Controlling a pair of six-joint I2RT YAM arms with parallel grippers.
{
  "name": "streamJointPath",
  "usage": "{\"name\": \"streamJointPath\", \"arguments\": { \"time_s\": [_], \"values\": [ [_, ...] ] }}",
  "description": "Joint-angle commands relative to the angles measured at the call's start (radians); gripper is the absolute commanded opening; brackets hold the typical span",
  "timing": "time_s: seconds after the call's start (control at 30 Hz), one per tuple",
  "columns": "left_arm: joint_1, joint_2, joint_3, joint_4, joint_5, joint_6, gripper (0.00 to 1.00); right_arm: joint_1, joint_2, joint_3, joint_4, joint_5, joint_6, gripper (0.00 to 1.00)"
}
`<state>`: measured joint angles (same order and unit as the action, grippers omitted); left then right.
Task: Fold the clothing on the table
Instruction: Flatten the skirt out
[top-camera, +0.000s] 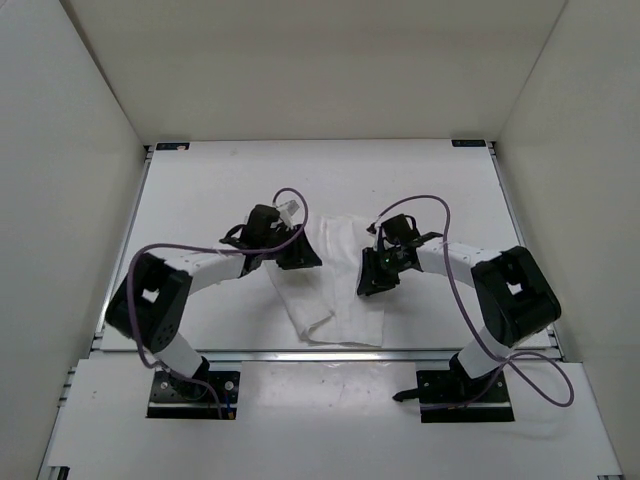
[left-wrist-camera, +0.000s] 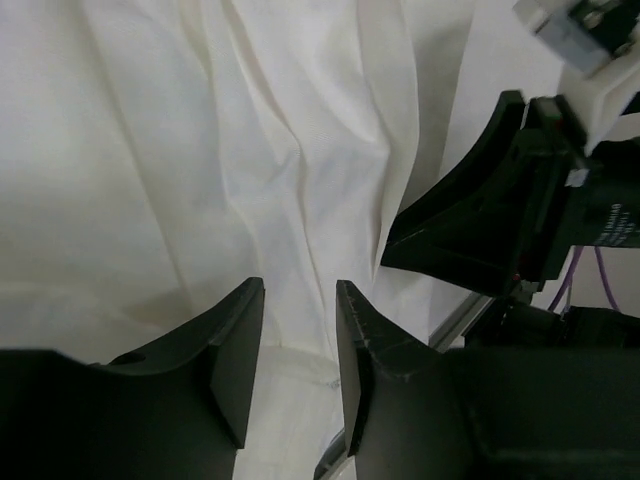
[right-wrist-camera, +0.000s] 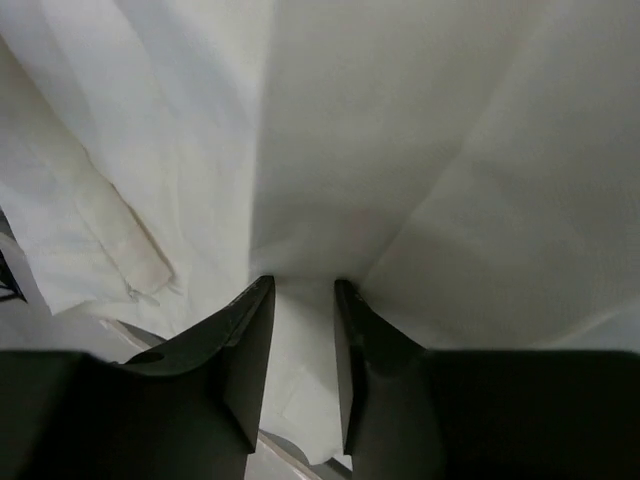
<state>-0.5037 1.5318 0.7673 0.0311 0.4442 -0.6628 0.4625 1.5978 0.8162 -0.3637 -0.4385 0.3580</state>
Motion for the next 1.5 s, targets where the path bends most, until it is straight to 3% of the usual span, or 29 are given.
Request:
{"name": "streamJointPath", "arguments": {
  "time_s": [0.0, 0.07, 0.2, 0.5, 0.73, 1.03, 1.17, 1.37, 1.47],
  "values": [
    [-0.032, 0.121, 0.105, -0.031, -0.024, 0.000, 0.44, -0.033, 0.065, 0.044, 0.089, 0.034, 0.015, 0.26],
    [-0.022, 0.163, 0.113, -0.031, -0.019, -0.001, 0.44, -0.057, 0.120, 0.092, 0.112, 0.041, 0.048, 0.22],
    [0.030, 0.203, 0.124, -0.030, -0.032, 0.023, 0.42, -0.093, 0.238, 0.207, 0.173, 0.089, 0.085, 0.22],
    [0.108, 0.403, 0.455, -0.310, 0.014, 0.167, 0.43, -0.098, 0.387, 0.368, 0.172, 0.190, 0.171, 0.16],
    [0.106, 0.277, 0.261, -0.382, 0.039, 0.213, 0.47, -0.090, 0.386, 0.353, 0.183, 0.202, 0.174, 0.17],
    [0.103, -0.151, 0.008, -0.508, 0.054, 0.201, 0.48, -0.068, 0.381, 0.339, 0.203, 0.196, 0.188, 0.17],
    [0.106, -0.222, -0.084, -0.545, 0.083, 0.218, 0.53, -0.053, 0.387, 0.339, 0.206, 0.187, 0.183, 0.17],
    [0.054, -0.232, -0.148, -0.554, 0.113, 0.233, 0.51, -0.045, 0.384, 0.340, 0.197, 0.182, 0.185, 0.17],
    [0.088, -0.289, -0.154, -0.533, 0.102, 0.206, 0.53, -0.038, 0.369, 0.339, 0.204, 0.170, 0.173, 0.18]
  ]
}}
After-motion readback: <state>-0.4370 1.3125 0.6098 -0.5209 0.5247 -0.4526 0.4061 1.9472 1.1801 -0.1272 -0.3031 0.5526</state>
